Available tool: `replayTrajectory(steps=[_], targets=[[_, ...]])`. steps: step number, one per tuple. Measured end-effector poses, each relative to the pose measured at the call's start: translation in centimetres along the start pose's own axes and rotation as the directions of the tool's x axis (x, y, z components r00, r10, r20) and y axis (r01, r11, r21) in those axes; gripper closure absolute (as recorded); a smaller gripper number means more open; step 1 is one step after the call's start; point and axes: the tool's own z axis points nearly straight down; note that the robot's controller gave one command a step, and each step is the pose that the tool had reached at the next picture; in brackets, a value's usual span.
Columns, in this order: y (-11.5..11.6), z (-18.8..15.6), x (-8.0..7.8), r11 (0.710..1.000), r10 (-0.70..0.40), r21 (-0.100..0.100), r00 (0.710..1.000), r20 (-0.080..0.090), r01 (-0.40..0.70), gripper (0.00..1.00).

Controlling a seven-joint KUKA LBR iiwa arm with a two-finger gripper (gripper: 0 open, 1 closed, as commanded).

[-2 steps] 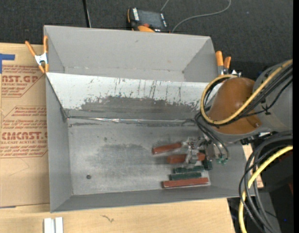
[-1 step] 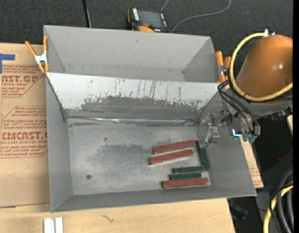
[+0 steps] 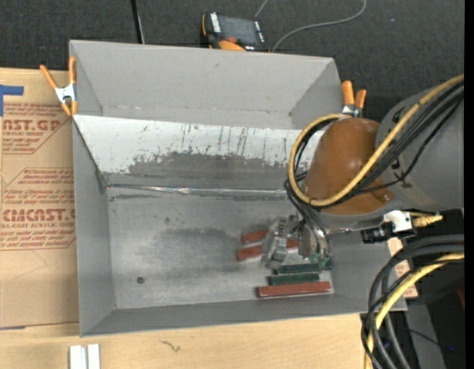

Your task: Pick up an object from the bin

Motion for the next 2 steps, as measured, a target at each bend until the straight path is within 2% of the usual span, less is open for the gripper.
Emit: replayTrajectory(steps=[1,2], targets=[[-0.1,-0.3,-0.2,1.000,0.002,0.000,1.000,0.007,-0.002,0.00],[0.1,6.7,-3.7,0.997,-0.081,0.001,0.997,0.005,0.081,0.00]])
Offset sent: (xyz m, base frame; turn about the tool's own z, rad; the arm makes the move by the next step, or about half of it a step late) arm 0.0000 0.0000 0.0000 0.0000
